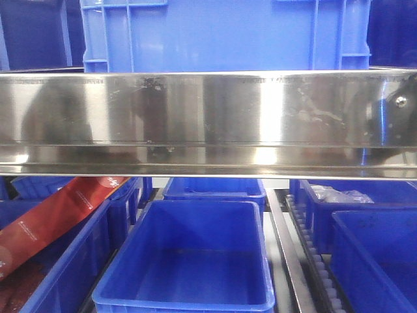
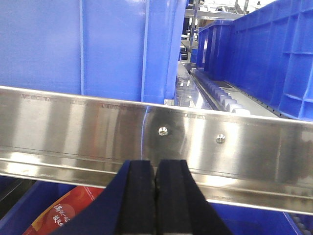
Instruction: Place cylindrical capacitor in blue bin on shelf
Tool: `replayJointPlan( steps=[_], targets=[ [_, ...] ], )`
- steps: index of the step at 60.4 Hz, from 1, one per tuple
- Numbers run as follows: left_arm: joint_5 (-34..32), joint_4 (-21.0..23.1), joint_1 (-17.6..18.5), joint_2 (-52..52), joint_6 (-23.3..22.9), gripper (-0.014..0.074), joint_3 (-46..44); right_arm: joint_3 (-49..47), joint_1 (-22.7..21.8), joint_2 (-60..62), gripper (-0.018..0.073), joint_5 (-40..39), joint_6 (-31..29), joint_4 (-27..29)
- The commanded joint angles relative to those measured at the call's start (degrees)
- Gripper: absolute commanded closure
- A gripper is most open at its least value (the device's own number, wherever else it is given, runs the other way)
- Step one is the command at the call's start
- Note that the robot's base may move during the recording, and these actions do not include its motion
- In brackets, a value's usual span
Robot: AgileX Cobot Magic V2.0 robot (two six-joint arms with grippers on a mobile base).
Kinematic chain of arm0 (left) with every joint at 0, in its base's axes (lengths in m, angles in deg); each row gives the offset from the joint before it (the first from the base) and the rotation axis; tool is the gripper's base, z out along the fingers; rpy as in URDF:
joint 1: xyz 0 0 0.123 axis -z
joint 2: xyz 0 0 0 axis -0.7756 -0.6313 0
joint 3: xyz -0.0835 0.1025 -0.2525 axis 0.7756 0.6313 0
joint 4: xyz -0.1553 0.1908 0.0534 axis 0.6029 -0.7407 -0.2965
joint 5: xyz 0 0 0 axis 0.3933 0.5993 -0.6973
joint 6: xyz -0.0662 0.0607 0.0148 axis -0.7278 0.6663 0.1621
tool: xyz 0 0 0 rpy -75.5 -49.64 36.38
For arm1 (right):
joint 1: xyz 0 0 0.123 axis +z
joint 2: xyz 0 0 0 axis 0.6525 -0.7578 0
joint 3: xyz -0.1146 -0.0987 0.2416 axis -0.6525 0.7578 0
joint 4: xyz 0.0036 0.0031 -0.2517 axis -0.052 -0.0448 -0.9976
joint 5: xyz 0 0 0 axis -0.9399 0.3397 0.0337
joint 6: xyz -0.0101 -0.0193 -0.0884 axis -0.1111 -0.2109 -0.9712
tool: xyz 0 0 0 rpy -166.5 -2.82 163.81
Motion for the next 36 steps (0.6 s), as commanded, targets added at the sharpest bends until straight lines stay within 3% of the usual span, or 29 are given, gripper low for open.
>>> replayJointPlan(
  steps=[1,36],
  targets=[
    [-1.07,0.15,0.18,0.32,0.04,0.0707,-0.11,0.19,-0.36,0.18,0.0711,-1.4,-0.01,-0.43],
    [-1.07,0.15,0.18,0.32,0.04,0.0707,-0.11,0.19,-0.36,0.18,0.0711,-1.4,-0.01,-0.43]
  ],
)
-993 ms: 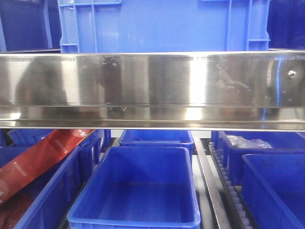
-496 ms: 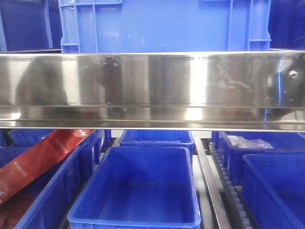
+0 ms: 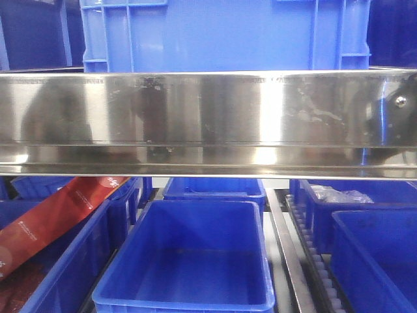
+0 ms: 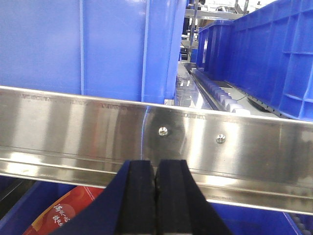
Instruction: Place cylindrical capacitor in blue bin on shelf
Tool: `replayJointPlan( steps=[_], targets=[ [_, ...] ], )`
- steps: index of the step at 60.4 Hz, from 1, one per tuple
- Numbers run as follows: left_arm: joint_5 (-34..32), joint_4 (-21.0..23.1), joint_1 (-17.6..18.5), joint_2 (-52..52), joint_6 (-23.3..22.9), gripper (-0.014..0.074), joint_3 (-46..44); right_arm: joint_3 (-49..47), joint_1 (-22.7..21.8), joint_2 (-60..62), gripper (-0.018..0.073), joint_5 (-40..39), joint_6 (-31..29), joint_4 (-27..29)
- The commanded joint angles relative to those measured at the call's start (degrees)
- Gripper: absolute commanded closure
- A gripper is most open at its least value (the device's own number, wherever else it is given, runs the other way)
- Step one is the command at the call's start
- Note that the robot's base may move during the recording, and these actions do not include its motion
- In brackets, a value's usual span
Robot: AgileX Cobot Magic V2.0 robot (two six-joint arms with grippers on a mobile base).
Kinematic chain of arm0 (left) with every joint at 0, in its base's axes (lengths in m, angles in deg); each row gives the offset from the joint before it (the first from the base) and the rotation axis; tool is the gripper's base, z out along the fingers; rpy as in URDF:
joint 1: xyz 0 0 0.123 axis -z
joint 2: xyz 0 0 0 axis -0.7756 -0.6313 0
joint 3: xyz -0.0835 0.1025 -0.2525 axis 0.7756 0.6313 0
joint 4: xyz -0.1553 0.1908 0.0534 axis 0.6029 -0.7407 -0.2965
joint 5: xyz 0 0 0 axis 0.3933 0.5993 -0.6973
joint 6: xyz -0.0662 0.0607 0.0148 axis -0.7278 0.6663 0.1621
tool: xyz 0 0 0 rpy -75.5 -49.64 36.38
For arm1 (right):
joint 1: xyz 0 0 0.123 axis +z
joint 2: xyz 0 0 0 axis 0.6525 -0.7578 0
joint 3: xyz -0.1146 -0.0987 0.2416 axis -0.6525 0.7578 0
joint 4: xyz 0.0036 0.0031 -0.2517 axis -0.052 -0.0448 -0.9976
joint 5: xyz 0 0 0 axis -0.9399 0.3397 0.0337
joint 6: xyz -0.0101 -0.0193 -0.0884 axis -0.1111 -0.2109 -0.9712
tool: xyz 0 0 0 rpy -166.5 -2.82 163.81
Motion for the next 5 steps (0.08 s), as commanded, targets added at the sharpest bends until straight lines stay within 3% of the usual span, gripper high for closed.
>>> replayJointPlan(
  steps=[1,5],
  targets=[
    [-1.07,0.15,0.18,0.32,0.04,0.0707,-0.11,0.19,-0.36,0.18,0.0711,-1.4,-0.01,-0.43],
    [-1.07,0.15,0.18,0.32,0.04,0.0707,-0.11,0.19,-0.36,0.18,0.0711,-1.4,-0.01,-0.43]
  ],
)
